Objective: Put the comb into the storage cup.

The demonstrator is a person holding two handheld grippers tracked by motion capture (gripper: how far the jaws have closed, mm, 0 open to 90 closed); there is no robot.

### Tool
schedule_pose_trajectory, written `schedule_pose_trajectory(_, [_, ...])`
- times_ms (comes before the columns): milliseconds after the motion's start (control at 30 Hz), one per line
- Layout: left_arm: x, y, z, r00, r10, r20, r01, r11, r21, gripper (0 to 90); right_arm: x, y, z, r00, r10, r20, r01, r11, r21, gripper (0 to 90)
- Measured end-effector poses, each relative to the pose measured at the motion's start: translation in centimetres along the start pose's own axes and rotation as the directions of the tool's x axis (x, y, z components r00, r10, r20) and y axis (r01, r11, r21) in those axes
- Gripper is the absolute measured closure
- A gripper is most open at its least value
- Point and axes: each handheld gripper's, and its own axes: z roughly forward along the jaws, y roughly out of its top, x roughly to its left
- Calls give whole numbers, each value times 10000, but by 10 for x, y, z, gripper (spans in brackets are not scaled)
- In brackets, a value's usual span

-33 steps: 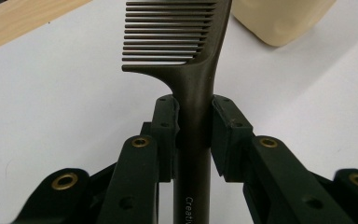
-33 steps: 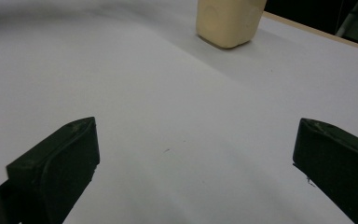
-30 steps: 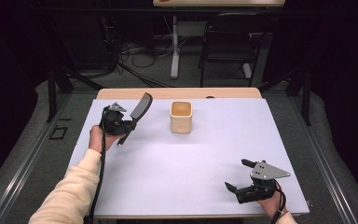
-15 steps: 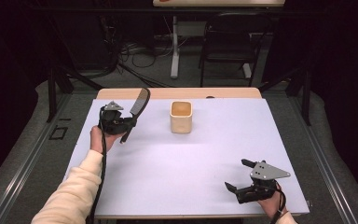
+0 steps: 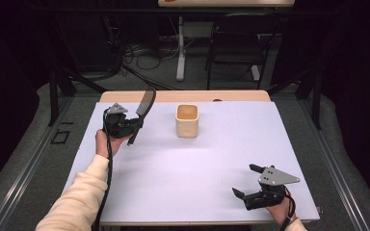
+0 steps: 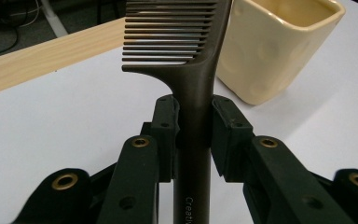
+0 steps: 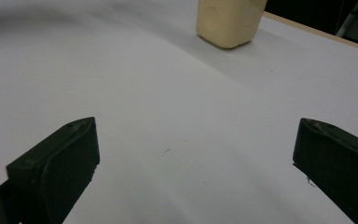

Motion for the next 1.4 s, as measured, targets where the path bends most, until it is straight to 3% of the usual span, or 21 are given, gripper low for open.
schedule_pose_trajectory(1400, [-23,32,9,9987,121,493,-57,9918,-1280,724,0,0,-1,10000,-15,1,15,10000,-21,1])
